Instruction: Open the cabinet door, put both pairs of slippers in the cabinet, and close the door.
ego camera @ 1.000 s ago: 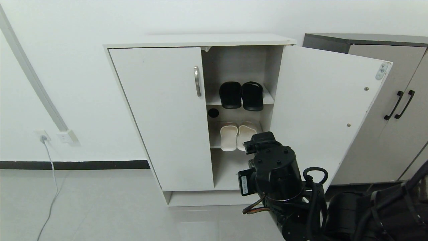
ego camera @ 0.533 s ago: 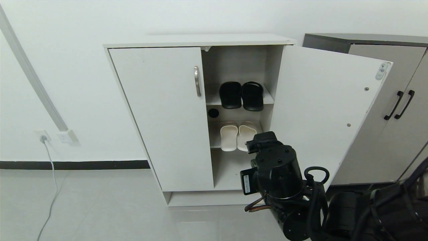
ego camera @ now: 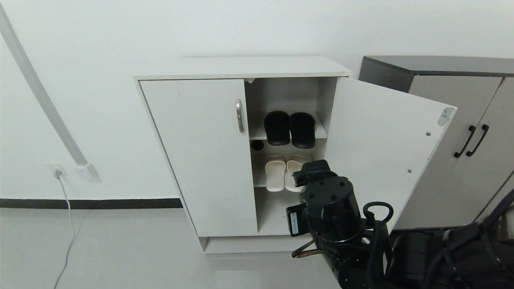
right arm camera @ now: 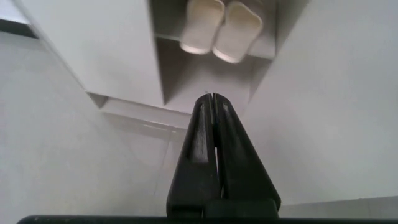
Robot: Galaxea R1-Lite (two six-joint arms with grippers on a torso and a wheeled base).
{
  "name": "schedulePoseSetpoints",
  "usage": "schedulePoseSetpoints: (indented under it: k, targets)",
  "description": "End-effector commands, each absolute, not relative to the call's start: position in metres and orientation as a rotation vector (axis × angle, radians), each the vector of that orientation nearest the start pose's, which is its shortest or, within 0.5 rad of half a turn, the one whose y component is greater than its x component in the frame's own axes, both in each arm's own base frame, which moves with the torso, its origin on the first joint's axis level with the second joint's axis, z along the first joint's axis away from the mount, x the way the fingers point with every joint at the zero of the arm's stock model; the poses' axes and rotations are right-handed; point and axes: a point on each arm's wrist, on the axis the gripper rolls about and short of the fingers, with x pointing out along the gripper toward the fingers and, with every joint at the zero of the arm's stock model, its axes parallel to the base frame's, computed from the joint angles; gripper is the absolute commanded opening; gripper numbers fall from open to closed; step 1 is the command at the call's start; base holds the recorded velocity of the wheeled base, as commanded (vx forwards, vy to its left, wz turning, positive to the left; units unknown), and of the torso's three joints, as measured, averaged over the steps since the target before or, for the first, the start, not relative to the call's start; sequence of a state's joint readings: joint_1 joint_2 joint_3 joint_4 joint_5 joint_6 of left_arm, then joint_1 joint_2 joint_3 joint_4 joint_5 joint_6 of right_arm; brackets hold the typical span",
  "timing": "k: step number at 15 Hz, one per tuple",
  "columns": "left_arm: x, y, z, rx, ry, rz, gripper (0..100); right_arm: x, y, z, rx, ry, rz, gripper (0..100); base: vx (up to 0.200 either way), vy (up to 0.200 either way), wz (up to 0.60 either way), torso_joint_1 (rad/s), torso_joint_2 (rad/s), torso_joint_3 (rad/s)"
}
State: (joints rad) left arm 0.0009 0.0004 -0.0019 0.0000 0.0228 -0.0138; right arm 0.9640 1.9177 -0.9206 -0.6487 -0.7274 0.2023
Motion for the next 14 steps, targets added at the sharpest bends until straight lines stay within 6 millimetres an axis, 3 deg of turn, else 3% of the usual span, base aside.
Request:
schedulePoseSetpoints:
  k: [1,14]
  targets:
    - [-0.0228,0.0005,0.0759,-0.014,0.0,0.025,0,0.2117,0.2803,0.143,-0.064,0.254,0.212,0,0.0,0.0,0.0,0.1,-0.47,-0.349]
    - [-0.0227,0.0005,0.0755,-0.015,0.001,0.025,0,0.2111,0.2794,0.1447,-0.072,0.25,0.214,0,0.0,0.0,0.0,0.152,-0.48,-0.329]
